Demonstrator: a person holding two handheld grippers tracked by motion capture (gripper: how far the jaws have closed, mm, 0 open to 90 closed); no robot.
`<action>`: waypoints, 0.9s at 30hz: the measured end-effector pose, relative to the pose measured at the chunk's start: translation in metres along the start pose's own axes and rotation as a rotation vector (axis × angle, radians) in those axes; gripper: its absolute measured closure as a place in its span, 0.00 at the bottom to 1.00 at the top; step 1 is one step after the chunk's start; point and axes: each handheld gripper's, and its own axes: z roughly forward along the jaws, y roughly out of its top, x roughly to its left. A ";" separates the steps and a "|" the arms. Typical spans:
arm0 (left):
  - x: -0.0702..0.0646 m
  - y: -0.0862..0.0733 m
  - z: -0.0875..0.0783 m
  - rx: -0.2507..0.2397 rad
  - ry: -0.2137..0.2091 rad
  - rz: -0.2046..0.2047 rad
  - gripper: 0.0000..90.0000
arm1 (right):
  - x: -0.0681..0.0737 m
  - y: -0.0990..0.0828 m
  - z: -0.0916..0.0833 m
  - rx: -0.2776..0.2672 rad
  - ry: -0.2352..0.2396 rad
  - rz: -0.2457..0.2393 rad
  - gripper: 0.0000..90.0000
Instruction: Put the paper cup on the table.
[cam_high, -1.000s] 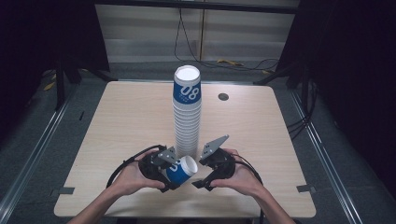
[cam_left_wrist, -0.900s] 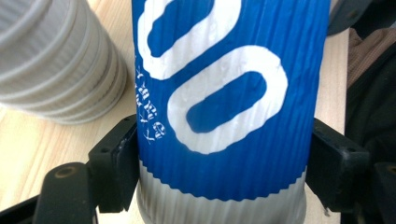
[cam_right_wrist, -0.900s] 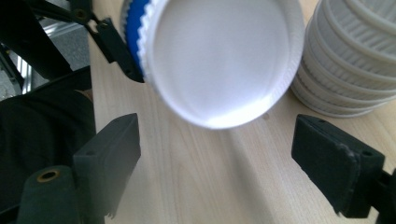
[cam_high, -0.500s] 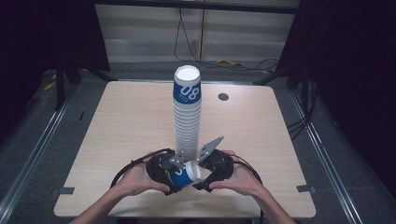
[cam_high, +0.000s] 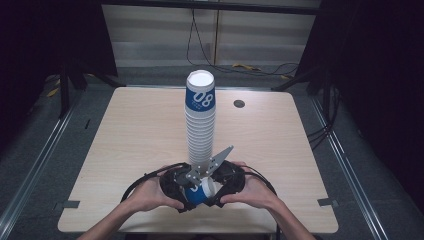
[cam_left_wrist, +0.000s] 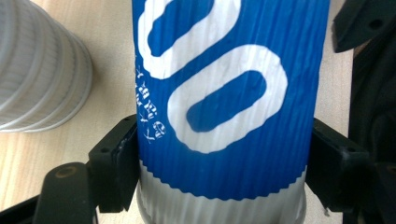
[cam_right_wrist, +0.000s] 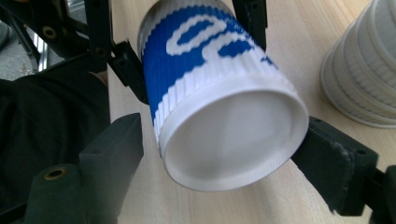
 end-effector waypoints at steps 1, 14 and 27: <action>-0.001 0.000 0.001 -0.010 -0.001 -0.009 0.25 | 0.000 0.000 0.000 0.001 0.000 -0.001 0.21; -0.006 0.003 -0.003 -0.019 0.011 0.051 0.25 | 0.001 0.001 -0.001 -0.028 0.041 -0.001 0.31; -0.006 -0.006 -0.005 -0.144 0.035 0.021 0.21 | 0.003 -0.002 -0.004 -0.038 0.027 0.008 0.32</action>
